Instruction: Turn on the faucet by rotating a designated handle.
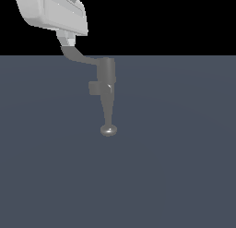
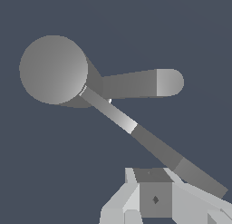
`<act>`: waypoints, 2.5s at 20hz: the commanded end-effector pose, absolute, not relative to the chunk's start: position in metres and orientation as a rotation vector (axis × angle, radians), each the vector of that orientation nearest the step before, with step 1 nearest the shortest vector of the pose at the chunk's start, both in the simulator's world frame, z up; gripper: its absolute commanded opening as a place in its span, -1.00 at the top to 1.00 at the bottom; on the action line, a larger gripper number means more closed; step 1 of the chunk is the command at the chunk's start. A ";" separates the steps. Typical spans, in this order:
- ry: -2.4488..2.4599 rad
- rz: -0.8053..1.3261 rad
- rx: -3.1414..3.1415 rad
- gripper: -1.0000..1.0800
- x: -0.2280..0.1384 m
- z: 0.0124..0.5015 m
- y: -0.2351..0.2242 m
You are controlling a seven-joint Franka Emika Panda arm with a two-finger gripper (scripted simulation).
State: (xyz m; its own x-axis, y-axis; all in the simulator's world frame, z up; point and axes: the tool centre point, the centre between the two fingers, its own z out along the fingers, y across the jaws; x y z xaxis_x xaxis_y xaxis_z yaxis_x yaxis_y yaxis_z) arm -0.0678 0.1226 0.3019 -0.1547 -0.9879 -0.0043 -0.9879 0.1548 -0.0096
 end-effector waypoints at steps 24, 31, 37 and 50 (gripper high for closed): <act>2.386 -0.003 -2.037 1.00 -0.111 0.300 0.057; 2.390 -0.001 -2.038 1.00 -0.118 0.299 0.017; 2.360 -0.007 -2.064 1.00 -0.113 0.301 0.017; 2.376 -0.004 -2.050 1.00 -0.087 0.300 -0.025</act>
State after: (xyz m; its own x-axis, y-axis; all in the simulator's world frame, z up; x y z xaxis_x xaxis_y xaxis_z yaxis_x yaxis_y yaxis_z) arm -0.0901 -0.0112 0.3018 -0.1282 -0.9917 -0.0011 -0.9917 0.1282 -0.0048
